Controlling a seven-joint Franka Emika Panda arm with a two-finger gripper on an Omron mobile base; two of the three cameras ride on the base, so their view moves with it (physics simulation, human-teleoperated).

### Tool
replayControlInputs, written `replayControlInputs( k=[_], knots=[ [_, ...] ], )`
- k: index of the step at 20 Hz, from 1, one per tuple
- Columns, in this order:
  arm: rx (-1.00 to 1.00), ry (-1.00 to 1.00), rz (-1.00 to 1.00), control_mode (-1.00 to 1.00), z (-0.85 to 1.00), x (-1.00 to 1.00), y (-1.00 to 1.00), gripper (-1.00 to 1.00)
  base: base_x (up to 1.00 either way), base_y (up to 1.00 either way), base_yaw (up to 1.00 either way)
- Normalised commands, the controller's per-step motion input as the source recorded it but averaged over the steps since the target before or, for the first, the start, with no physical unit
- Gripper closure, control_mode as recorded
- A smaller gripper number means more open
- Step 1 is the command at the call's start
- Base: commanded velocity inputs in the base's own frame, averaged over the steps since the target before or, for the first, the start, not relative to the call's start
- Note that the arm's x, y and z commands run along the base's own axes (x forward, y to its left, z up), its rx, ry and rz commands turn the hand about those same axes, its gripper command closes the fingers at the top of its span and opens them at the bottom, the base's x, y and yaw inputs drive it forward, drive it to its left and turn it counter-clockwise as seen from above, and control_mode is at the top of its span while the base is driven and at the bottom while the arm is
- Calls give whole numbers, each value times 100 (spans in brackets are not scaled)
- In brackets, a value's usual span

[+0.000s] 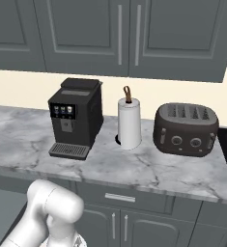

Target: Take the pizza cutter from the drawer on the left and place it on the dining counter for cutting.

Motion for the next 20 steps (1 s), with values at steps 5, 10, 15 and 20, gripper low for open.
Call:
replayControlInputs(
  k=[5,10,15,20],
  knots=[
    [0,-2,0,-100,59,-51,18,-100,0,0,0],
    [-5,0,0,-100,-29,-46,45,-100,0,0,0],
    [-2,-3,-1,-100,-22,-79,46,-100,0,0,0],
    [2,-5,0,-100,94,-29,12,-100,0,0,0]
  ],
)
